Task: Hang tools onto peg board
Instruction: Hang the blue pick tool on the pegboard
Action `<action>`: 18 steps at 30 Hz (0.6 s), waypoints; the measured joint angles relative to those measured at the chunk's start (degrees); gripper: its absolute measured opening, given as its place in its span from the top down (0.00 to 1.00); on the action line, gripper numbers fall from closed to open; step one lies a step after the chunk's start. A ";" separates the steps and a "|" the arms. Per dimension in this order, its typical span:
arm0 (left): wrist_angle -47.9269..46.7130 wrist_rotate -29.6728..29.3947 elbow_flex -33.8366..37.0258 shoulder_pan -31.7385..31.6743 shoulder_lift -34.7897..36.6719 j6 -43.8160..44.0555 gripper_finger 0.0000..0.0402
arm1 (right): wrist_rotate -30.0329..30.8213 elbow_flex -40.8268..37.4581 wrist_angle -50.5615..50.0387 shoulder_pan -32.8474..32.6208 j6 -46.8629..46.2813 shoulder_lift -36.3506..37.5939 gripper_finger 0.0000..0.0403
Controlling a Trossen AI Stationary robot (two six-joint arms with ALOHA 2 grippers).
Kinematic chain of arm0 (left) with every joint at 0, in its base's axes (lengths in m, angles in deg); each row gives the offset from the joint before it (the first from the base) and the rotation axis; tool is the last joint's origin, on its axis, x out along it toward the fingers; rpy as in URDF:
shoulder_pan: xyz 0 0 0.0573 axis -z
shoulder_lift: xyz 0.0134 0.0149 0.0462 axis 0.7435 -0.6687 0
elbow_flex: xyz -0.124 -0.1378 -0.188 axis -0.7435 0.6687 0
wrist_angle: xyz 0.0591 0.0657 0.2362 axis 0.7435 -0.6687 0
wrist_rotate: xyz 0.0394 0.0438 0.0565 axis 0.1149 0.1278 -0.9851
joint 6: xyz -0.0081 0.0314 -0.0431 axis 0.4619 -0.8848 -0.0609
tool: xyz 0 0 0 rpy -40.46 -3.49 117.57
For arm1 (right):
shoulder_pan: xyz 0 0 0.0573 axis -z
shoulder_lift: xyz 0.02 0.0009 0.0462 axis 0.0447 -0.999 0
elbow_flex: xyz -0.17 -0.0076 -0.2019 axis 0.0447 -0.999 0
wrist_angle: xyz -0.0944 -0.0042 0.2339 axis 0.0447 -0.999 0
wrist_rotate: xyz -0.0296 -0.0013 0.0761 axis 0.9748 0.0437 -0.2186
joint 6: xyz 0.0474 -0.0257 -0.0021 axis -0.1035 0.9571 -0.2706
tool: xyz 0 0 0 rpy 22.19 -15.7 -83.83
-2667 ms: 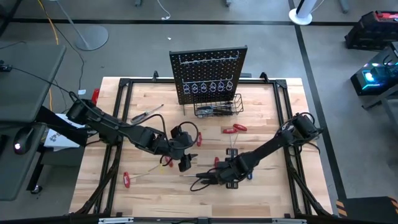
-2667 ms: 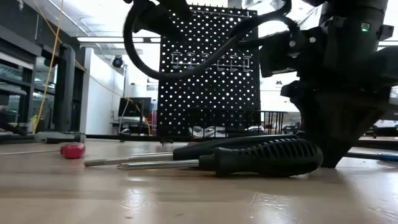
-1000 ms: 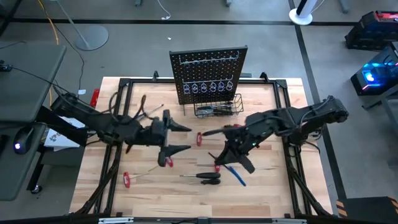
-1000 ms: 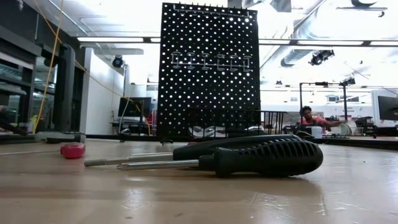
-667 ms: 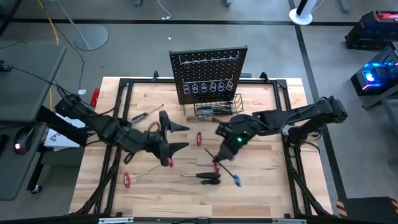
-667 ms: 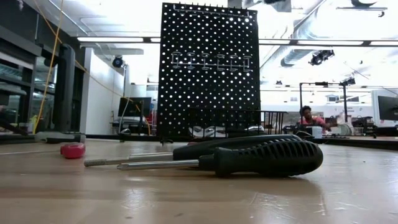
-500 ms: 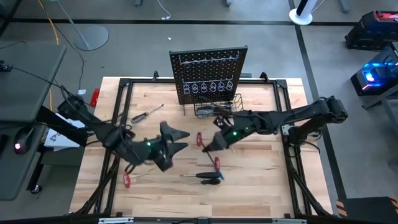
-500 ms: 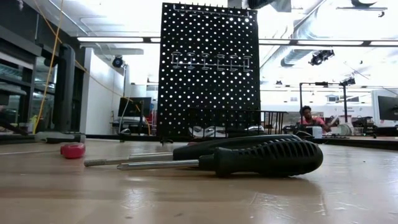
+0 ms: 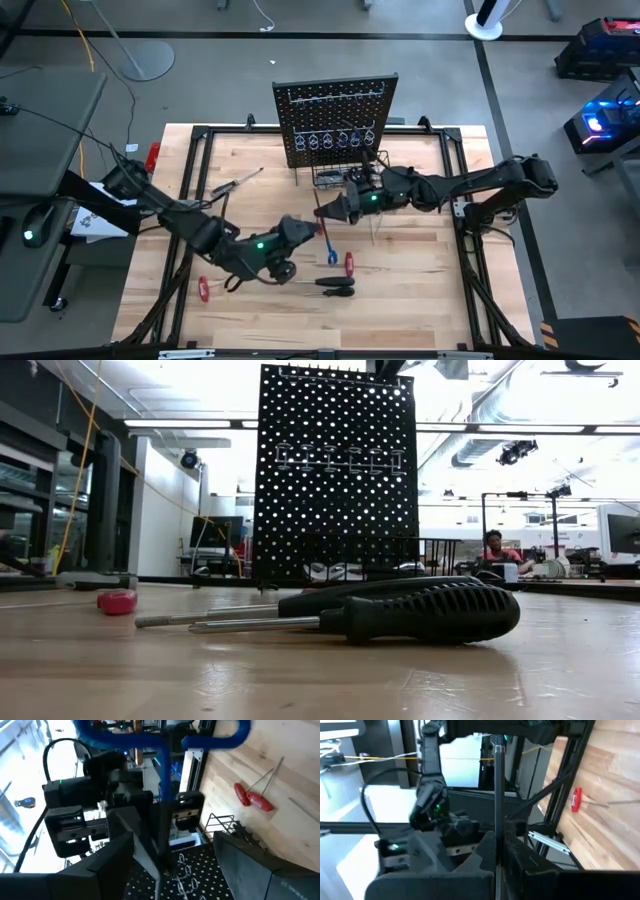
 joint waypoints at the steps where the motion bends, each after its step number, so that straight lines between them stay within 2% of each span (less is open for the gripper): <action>1: 1.19 0.93 0.00 -0.33 0.00 -0.55 0.34 | -0.05 0.00 -0.45 -0.07 -0.12 0.00 1.00; 6: 8.01 4.72 0.00 -1.18 0.00 -4.00 0.34 | -0.15 0.00 -0.73 -0.07 0.10 0.00 1.00; 10: 7.96 9.15 -0.07 -2.12 -0.33 -5.54 0.34 | 0.27 0.00 -0.61 -0.05 0.54 0.00 1.00; 18: 7.88 9.29 -0.04 -2.91 -3.61 -7.43 0.43 | 0.27 0.02 -0.14 -0.07 0.54 0.00 1.00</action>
